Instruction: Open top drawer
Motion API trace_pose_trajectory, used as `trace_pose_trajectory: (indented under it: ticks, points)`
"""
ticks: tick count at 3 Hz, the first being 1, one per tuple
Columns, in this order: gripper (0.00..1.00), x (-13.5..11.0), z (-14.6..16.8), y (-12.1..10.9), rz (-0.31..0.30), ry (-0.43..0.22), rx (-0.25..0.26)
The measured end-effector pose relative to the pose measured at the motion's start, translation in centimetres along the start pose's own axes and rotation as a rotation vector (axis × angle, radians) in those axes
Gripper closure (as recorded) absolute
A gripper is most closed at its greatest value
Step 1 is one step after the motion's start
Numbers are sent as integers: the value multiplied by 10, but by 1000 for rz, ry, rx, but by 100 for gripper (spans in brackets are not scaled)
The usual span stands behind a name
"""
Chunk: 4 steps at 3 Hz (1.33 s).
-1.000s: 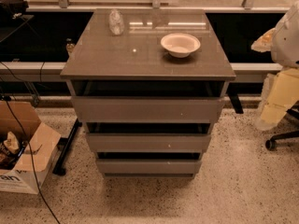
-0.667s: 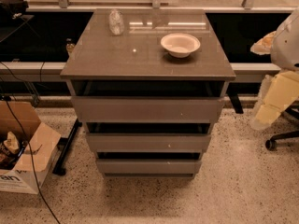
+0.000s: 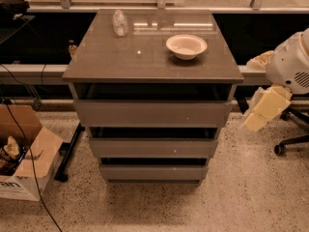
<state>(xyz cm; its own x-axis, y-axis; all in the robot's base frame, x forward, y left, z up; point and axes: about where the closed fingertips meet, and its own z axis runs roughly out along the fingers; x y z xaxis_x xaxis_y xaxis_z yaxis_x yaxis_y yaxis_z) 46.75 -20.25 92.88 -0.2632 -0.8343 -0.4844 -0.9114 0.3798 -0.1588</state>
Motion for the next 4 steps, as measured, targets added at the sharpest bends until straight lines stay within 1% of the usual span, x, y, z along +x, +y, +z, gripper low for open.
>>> trace_pose_trajectory:
  ticks: [1,2,3,4]
  points:
    - [0,2,2,2,2,6,7]
    - [0,4,44,10,-9,-54,-26]
    - [0,1,85,9,-33,-117,-38]
    - [0,-1,132,-6,-53,-154,-35]
